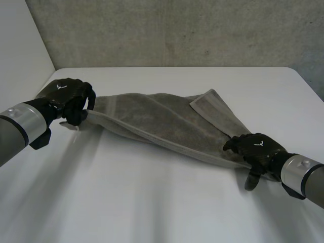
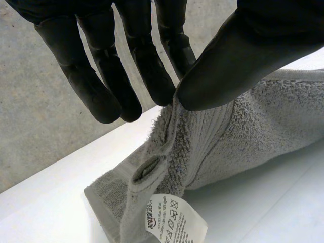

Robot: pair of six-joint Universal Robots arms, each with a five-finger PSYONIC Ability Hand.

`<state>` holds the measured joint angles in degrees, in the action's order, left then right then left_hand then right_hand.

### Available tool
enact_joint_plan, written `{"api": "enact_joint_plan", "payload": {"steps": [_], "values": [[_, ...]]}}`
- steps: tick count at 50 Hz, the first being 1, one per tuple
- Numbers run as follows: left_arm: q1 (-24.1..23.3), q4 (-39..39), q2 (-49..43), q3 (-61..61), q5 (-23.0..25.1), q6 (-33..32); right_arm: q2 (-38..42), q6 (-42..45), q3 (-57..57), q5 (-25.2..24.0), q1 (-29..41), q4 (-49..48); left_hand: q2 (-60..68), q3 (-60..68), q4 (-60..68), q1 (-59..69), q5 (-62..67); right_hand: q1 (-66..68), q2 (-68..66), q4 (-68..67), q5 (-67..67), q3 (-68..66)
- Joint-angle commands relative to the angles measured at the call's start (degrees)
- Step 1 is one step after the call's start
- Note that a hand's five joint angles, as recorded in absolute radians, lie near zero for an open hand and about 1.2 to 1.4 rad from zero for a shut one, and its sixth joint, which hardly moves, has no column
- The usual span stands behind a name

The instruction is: Fold the towel.

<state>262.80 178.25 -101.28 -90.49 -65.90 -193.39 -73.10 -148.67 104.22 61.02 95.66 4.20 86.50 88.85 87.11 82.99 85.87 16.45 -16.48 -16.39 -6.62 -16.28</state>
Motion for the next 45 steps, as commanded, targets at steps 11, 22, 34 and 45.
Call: {"api": "enact_joint_plan", "payload": {"steps": [11, 22, 34, 45], "values": [[0.3, 0.0, -0.1, -0.1, -0.1, 0.5, 6.3, -3.5, -1.9, 8.3, 2.8, -7.7, -6.5, -8.9, -7.1, -3.0, -15.9, 8.9, -8.9, -9.0, -8.8, -9.1], [0.6, 0.0, 0.0, 0.0, -0.1, 2.1, 6.8, -3.9, -3.1, 9.2, 2.6, -9.3, -6.5, -8.9, -7.1, -3.0, -15.9, 32.6, -32.5, -32.6, -32.4, -32.7], [0.6, -0.2, 1.2, 0.3, -0.1, 2.5, 4.8, -8.3, -8.1, 12.5, 3.2, -8.2, -6.5, -8.9, -7.1, -3.0, -15.9, 63.5, -63.5, -63.6, -63.4, -63.7], [1.0, -1.2, 7.0, 5.9, -0.1, 6.8, -9.2, -17.5, -25.9, 9.4, 3.0, 2.6, -6.5, -8.9, -7.1, -3.0, -15.9, 63.5, -63.5, -63.6, -63.4, -63.7]]}}
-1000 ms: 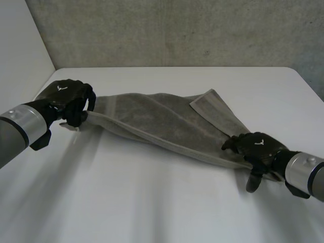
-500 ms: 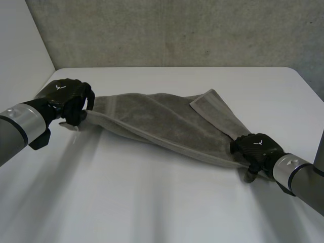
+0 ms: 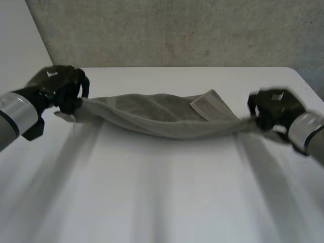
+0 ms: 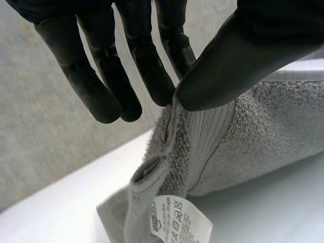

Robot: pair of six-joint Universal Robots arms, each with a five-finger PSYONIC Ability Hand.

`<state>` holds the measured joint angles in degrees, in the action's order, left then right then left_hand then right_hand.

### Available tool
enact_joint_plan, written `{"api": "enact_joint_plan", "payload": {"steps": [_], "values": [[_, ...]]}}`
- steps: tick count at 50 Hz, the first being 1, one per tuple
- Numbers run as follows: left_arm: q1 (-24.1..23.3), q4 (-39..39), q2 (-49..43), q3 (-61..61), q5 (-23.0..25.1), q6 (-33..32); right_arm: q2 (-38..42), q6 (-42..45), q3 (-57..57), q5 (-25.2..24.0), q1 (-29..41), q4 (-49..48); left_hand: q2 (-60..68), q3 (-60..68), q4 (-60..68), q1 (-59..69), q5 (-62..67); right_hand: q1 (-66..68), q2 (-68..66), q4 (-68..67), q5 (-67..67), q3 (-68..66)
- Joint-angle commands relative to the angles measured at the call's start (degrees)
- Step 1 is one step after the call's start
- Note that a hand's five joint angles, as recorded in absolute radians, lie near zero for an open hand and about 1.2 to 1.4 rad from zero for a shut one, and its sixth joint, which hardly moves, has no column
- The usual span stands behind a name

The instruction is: Fold the towel.

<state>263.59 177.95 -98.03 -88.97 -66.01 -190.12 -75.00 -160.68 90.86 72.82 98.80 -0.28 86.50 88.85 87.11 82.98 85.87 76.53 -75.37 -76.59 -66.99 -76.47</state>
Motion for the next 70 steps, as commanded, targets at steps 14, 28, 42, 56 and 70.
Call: {"api": "enact_joint_plan", "payload": {"steps": [14, 28, 42, 56, 70], "values": [[1.1, -3.7, -2.3, 15.8, -4.7, 5.3, 4.8, 5.0, -37.8, -4.6, 1.0, 31.4, -6.5, -8.9, -7.1, -3.0, -15.9, 3.5, -4.6, -3.4, -3.0, -3.5], [-7.5, -14.3, -26.7, 47.0, -20.3, -14.4, 21.8, 17.1, -57.2, 7.5, 7.0, 28.1, -6.5, -8.9, -7.1, -3.0, -15.9, 3.5, -4.6, -3.4, -3.0, -3.5], [-6.3, 7.1, -18.9, 52.7, -17.4, 8.0, 12.9, 8.4, -55.4, 11.9, 10.2, -0.3, -6.5, -8.9, -7.1, -3.0, -15.9, 3.5, -4.6, -3.4, -3.0, -3.5], [-5.0, -8.6, -22.5, 34.9, -10.0, -6.8, 16.5, 12.1, -41.4, 7.6, 10.2, 17.2, -6.5, -8.9, -7.1, -3.0, -15.9, 3.5, -4.6, -3.4, -3.0, -3.5], [-0.3, -0.7, -6.9, 3.8, -7.2, -18.0, 6.5, 15.2, -16.5, 6.0, 9.2, 15.0, -6.5, -8.9, -7.1, -3.0, -15.9, 3.5, -4.6, -3.4, -3.0, -3.5]]}}
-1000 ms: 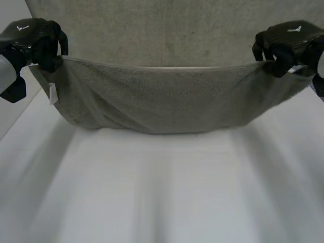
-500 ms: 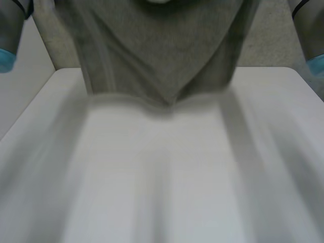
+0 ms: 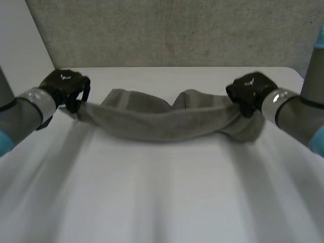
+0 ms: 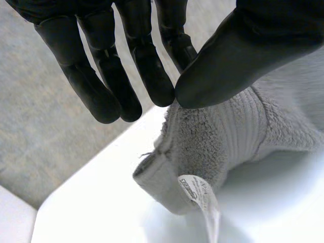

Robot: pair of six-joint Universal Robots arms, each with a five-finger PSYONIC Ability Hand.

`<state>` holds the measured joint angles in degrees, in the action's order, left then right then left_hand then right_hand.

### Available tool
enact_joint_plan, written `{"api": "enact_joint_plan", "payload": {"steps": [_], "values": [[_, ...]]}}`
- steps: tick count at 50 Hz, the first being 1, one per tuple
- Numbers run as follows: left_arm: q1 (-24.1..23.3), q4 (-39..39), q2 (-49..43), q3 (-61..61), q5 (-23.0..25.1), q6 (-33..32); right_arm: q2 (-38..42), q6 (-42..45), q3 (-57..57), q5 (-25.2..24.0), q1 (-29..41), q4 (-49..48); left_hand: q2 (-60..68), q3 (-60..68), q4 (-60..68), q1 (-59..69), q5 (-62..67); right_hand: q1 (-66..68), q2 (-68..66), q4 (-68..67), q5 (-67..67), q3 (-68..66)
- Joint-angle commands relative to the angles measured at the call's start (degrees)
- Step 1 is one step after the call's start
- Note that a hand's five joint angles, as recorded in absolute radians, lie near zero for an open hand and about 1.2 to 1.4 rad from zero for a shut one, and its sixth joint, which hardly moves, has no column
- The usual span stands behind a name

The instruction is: Fold the towel.

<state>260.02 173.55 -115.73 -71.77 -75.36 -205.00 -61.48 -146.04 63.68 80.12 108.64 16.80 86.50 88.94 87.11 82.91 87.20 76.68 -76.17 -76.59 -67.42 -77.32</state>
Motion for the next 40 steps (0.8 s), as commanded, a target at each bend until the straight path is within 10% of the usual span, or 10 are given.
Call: {"api": "enact_joint_plan", "payload": {"steps": [1, 17, 40], "values": [[3.3, 3.7, 10.9, -13.4, 2.1, -3.1, -7.0, 0.6, 10.7, -1.3, -0.6, -2.0, -6.5, -8.9, -7.1, -2.9, -17.2, 3.3, -3.8, -3.4, -2.6, -2.7], [9.5, 3.6, 36.2, -24.6, 6.5, -3.0, -28.9, 0.4, 13.9, -1.6, -3.3, 0.9, -6.5, -8.9, -7.1, -2.9, -17.2, 3.3, -3.8, -3.4, -2.6, -2.7], [6.1, 5.2, 19.4, -23.4, 5.9, -3.6, -15.2, 0.8, 10.8, -3.9, -2.6, 3.3, -6.5, -8.9, -7.1, -2.9, -17.2, 3.3, -3.8, -3.4, -2.6, -2.7]]}}
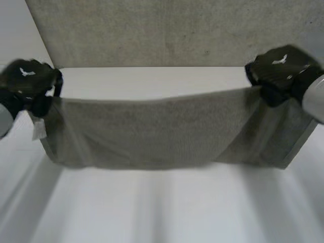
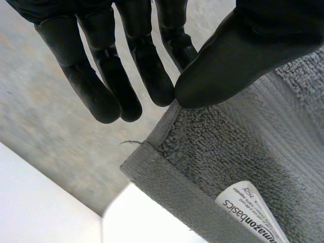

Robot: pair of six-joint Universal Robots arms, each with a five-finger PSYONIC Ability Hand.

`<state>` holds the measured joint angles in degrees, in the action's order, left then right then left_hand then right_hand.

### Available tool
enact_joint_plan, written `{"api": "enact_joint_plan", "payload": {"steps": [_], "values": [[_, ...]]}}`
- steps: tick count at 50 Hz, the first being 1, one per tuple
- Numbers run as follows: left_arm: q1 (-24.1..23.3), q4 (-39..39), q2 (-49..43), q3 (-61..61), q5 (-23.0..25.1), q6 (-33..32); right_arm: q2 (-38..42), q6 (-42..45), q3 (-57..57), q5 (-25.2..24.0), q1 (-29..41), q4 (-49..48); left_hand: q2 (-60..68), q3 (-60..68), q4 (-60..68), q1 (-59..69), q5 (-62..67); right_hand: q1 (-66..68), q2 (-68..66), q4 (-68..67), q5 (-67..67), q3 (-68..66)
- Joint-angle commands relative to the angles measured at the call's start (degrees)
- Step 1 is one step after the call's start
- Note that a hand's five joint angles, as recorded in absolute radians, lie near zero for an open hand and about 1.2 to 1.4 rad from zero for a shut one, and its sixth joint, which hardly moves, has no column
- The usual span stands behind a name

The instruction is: Fold the towel.

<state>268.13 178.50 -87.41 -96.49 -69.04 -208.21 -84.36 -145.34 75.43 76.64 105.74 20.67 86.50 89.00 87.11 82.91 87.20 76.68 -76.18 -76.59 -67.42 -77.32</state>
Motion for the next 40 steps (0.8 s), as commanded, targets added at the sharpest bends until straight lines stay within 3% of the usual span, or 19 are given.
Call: {"api": "enact_joint_plan", "payload": {"steps": [1, 13, 25, 26, 27, 29, 30, 31, 32, 38, 40], "values": [[-2.4, 0.3, -11.2, 2.0, -0.6, -0.4, 9.8, 0.1, -1.4, -0.4, 0.3, -0.7, -6.5, -9.0, -7.1, -2.9, -17.2, 3.3, -3.8, -3.4, -2.6, -2.7], [-6.0, 0.1, -25.4, 11.6, -5.3, -0.4, 25.6, 0.6, -8.7, 0.6, 0.3, -0.6, -6.5, -9.0, -7.1, -2.9, -17.2, 3.3, -3.8, -3.4, -2.6, -2.7], [-7.1, -0.3, -34.4, 20.1, -7.5, -0.4, 34.6, 0.6, -15.7, 0.6, 0.6, -1.6, -7.3, -9.8, -7.9, -3.7, -18.0, 3.3, -3.8, -3.4, -2.6, -2.7], [-7.7, -0.3, -35.1, 20.6, -7.8, -0.4, 35.7, 0.6, -16.5, 0.5, 0.8, -2.0, -16.3, -18.8, -16.9, -12.7, -27.0, 3.3, -3.8, -3.4, -2.6, -2.7], [-7.7, -0.3, -35.1, 20.6, -7.8, -0.4, 35.8, 0.6, -16.5, 0.5, 0.8, -2.0, -16.4, -18.9, -17.0, -12.8, -27.1, 3.3, -3.8, -3.4, -2.6, -2.7], [-8.6, -0.2, -36.1, 21.0, -8.5, -0.4, 37.4, 0.5, -17.9, 0.7, 1.7, -3.6, -65.4, -67.9, -66.0, -61.8, -76.1, -30.9, 30.4, 30.8, 31.7, 31.6], [-8.6, -0.2, -36.1, 21.0, -8.5, -0.4, 37.4, 0.5, -17.9, 0.7, 1.8, -3.6, -65.7, -68.2, -66.3, -62.1, -76.4, -31.1, 30.6, 31.0, 31.8, 31.7], [-8.9, -0.1, -36.2, 20.9, -8.9, -0.4, 37.6, 0.3, -18.4, 0.8, 1.9, -4.4, -73.8, -76.3, -74.5, -70.3, -84.5, -44.8, 44.3, 44.7, 45.5, 45.4], [-9.1, -0.1, -35.8, 20.6, -9.0, -0.4, 37.4, -0.3, -18.6, 1.0, 1.6, -5.3, -74.3, -76.8, -74.9, -70.7, -85.0, -52.6, 52.1, 52.5, 53.3, 53.2], [-9.3, -0.1, -33.6, 20.0, -8.9, 0.4, 34.2, -1.4, -16.2, 1.6, 1.8, -7.5, -74.4, -76.9, -75.0, -70.8, -85.1, -56.3, 55.8, 56.2, 57.1, 57.0], [-9.0, 0.2, -30.4, 18.1, -8.7, 0.5, 27.0, -2.1, -11.2, 1.4, 1.3, -8.3, -73.9, -76.4, -74.5, -70.3, -84.6, -56.0, 55.5, 55.9, 56.7, 56.6]]}}
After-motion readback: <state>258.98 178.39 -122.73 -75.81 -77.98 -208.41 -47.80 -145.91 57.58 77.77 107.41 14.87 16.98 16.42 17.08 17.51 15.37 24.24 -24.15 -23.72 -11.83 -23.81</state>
